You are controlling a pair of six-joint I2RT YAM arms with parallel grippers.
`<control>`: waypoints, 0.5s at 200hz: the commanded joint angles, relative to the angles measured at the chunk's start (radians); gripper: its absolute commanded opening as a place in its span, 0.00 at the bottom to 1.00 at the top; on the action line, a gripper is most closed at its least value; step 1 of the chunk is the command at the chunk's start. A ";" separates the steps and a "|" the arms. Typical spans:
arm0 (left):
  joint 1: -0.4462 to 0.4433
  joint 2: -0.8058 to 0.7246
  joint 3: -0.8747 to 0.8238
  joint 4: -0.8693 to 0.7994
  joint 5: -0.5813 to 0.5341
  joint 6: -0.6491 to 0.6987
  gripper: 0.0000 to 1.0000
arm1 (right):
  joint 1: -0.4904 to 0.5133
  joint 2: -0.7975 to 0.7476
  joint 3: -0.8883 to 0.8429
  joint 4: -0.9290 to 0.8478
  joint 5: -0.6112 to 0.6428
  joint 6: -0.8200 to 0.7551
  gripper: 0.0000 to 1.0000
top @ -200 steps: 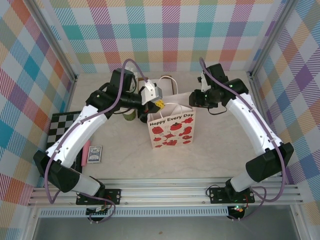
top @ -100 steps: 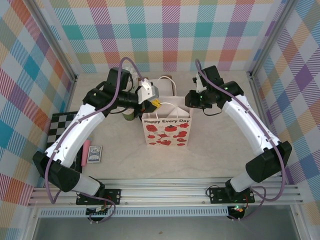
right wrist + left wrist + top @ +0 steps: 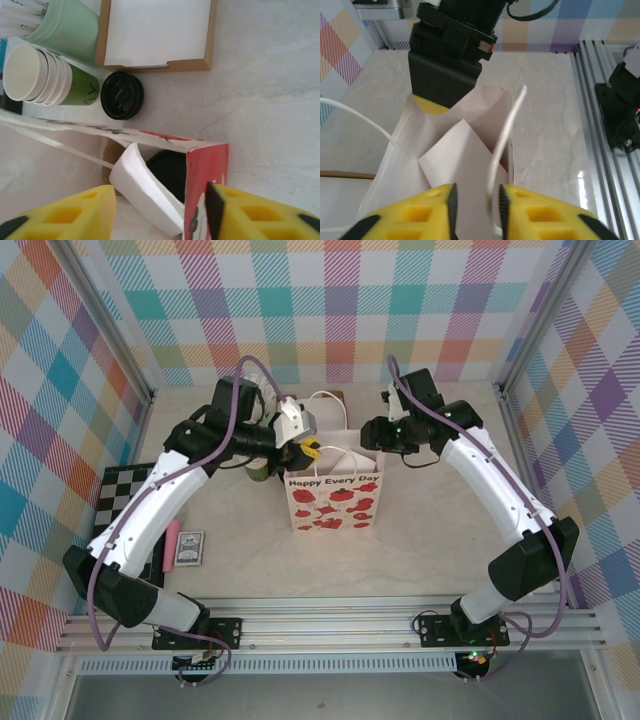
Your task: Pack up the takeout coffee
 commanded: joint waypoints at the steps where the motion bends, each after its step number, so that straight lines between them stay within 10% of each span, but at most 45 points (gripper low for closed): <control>1: 0.014 -0.068 -0.024 0.055 -0.008 -0.046 0.48 | 0.006 -0.065 0.046 -0.006 0.045 -0.025 0.58; 61: 0.024 -0.207 -0.176 0.309 -0.234 -0.277 0.99 | 0.004 -0.237 -0.076 0.172 0.251 -0.043 0.78; 100: 0.027 -0.300 -0.305 0.513 -0.512 -0.430 1.00 | 0.002 -0.299 -0.146 0.285 0.422 -0.023 1.00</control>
